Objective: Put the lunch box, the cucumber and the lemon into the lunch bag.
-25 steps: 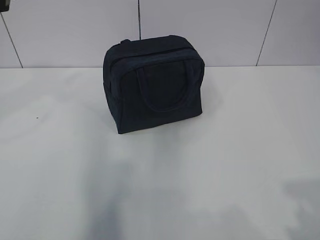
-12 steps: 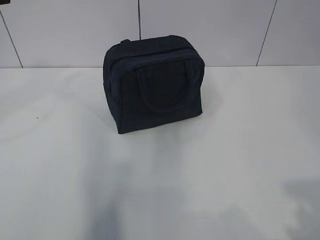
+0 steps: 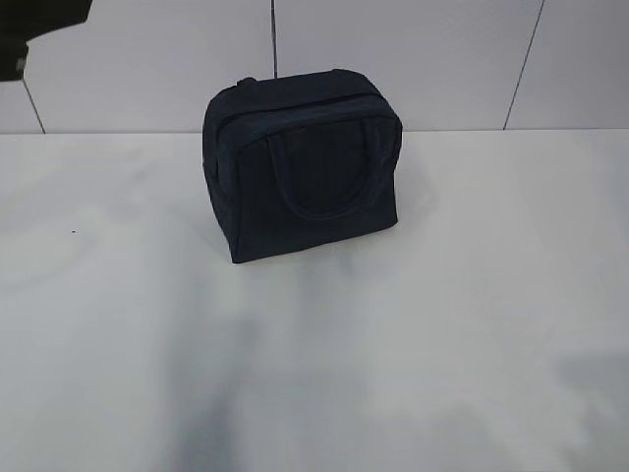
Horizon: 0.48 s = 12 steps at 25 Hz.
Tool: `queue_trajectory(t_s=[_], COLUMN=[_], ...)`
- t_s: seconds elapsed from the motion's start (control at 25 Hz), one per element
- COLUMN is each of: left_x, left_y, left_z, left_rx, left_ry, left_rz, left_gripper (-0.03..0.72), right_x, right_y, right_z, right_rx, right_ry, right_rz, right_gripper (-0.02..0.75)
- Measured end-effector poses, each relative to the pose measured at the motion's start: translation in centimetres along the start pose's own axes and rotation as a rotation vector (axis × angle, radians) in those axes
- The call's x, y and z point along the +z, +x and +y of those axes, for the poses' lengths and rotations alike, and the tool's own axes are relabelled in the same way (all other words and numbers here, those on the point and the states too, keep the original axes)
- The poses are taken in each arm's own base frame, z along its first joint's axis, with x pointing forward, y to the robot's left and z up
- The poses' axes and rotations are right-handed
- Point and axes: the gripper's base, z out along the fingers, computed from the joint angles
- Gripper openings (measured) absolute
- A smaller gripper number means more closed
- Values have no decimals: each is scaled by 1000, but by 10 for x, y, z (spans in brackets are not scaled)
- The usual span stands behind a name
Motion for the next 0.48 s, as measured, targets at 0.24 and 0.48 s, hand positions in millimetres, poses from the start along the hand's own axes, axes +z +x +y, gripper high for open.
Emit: queue_trajectory(t_s=[0.24,0.48], left_x=[-14,-57], left_y=[10,9], left_z=[0,9], left_rx=[29,-36], left_ry=[-14,-166], left_rz=[156,265], left_gripper=[288,288], right_x=[0,0], right_y=[0,0], right_z=[0,0], right_rx=[0,1], right_ry=[0,2], right_rz=[0,0], right_gripper=[456,456])
